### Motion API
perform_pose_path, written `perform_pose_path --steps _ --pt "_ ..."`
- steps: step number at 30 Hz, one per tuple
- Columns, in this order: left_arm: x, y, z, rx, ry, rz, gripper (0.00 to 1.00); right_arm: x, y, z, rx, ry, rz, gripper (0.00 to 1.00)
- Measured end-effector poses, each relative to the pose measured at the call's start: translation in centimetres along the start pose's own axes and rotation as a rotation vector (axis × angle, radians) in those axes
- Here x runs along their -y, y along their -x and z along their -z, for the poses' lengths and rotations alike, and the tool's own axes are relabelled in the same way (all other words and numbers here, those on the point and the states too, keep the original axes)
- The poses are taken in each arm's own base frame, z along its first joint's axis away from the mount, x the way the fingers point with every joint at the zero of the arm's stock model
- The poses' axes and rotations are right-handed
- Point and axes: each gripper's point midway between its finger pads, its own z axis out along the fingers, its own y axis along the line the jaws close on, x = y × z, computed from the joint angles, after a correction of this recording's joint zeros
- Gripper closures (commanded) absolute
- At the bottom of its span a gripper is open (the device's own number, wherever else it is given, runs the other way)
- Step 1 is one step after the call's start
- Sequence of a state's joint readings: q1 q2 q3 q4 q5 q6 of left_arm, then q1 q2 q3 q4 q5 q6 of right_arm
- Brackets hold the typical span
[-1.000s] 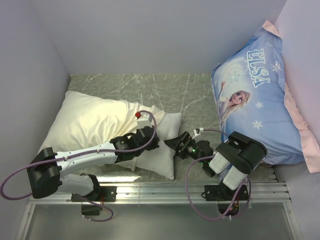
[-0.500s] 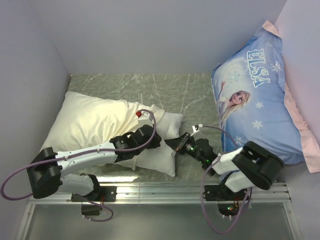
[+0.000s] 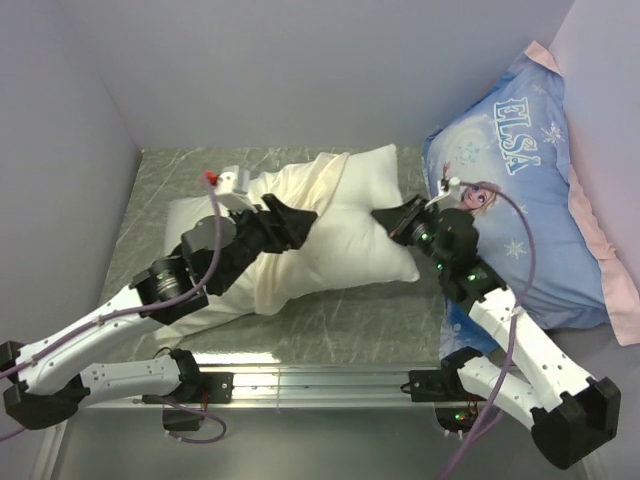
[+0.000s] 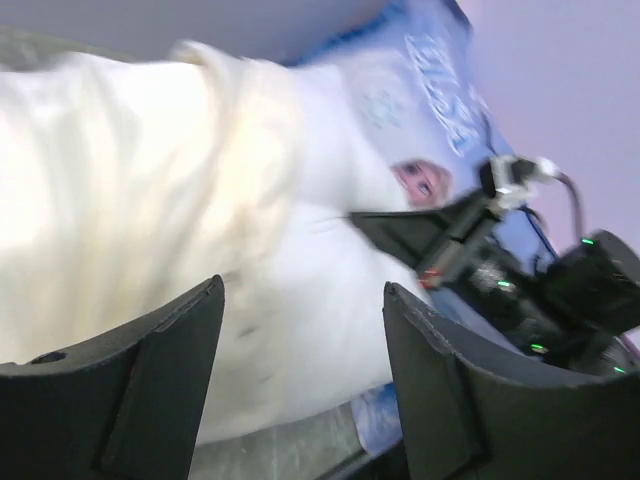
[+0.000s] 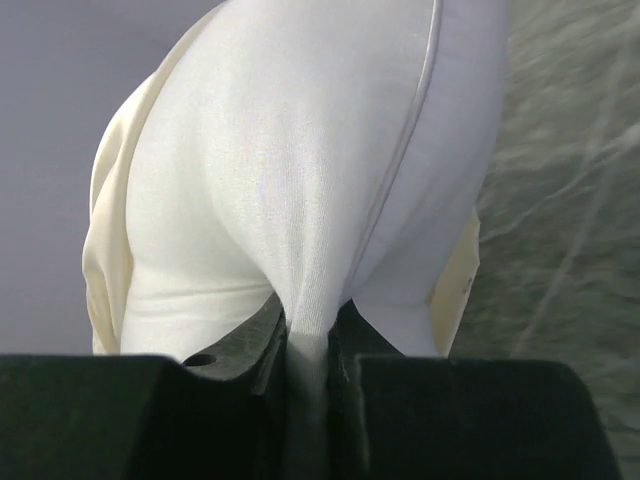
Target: Remove the pillowcase from the pillow
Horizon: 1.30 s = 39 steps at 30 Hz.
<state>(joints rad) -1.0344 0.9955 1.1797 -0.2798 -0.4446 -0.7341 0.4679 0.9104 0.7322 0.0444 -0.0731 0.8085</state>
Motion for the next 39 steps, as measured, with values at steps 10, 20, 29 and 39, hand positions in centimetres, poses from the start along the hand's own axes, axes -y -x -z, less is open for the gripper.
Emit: perform_pose_path --steps 10,20,29,39 --pt "-16.4 -1.4 1.0 0.149 0.438 0.096 0.16 2.9 9.0 0.6 0.005 -0.159 0.048 1.00" --pt "-25.6 -3.9 3.6 0.204 0.706 0.232 0.16 7.8 12.7 -0.5 -0.022 -0.233 -0.085 1.00" --pt "-30.7 -9.7 5.4 0.145 0.833 0.275 0.18 7.0 18.8 -0.8 0.054 -0.263 -0.098 1.00" --pt "-31.1 -13.1 4.6 0.103 0.691 0.285 0.17 8.3 22.2 -0.5 0.111 -0.319 -0.107 1.00"
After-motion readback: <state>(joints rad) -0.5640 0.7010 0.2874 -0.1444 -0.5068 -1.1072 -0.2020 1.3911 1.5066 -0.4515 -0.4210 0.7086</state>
